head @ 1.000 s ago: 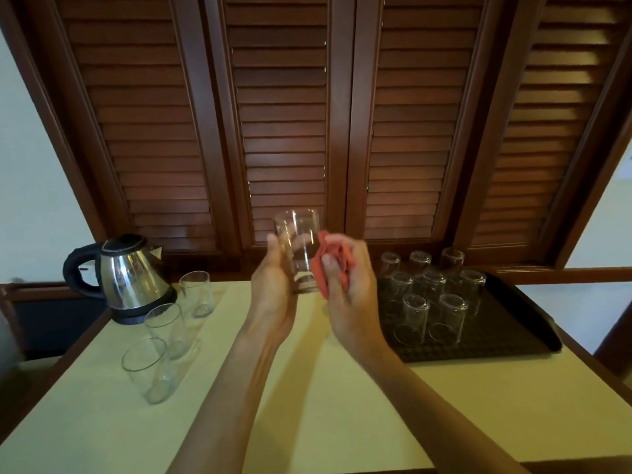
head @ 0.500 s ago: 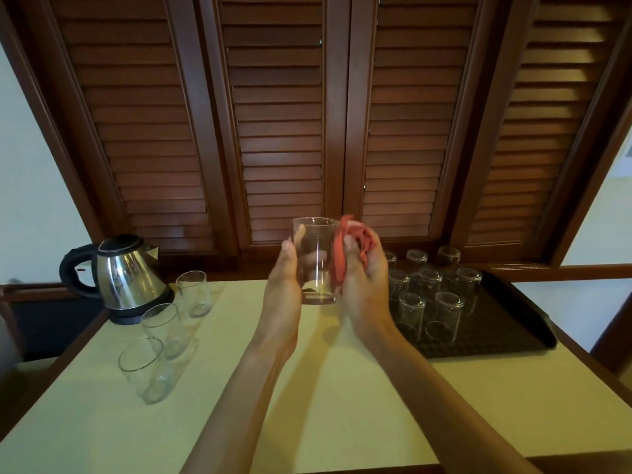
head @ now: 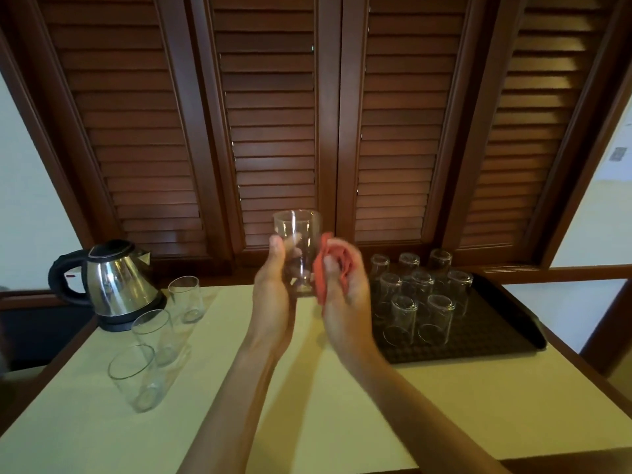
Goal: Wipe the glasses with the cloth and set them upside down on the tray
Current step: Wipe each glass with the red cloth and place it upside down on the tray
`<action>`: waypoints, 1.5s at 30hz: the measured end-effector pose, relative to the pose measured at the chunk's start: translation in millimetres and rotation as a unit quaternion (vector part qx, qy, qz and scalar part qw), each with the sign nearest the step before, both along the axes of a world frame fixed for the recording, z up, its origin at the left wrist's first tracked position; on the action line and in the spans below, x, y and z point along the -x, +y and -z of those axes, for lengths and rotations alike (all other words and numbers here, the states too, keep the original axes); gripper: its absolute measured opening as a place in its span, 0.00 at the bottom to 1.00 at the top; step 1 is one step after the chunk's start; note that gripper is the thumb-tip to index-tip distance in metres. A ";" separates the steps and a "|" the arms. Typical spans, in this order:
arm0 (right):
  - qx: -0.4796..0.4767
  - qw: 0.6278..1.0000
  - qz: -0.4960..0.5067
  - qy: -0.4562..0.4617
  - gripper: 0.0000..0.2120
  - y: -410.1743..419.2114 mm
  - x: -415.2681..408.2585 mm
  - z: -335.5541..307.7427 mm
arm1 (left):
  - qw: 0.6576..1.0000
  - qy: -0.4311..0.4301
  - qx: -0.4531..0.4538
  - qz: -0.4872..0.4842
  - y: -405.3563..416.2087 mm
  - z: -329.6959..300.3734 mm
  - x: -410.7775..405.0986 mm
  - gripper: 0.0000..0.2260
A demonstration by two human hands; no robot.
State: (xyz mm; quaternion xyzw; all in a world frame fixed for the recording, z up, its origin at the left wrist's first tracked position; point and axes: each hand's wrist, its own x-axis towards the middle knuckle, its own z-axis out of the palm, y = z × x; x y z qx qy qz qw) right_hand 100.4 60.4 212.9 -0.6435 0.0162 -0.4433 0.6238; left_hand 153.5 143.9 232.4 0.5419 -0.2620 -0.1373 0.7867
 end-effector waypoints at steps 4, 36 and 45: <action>-0.059 0.998 -0.003 0.026 0.14 -8.3 -4.2 -1.9 | 0.999 -0.028 -0.019 -0.019 -0.9 4.7 1.4 0.23; -0.205 0.974 -0.061 0.074 0.10 -21.3 -14.7 -36.9 | 0.993 -0.101 -0.054 -0.019 4.7 4.7 7.0 0.25; -0.153 0.986 -0.041 0.054 0.09 -19.0 -13.1 -26.4 | 0.991 -0.096 -0.092 -0.014 2.3 12.1 9.6 0.23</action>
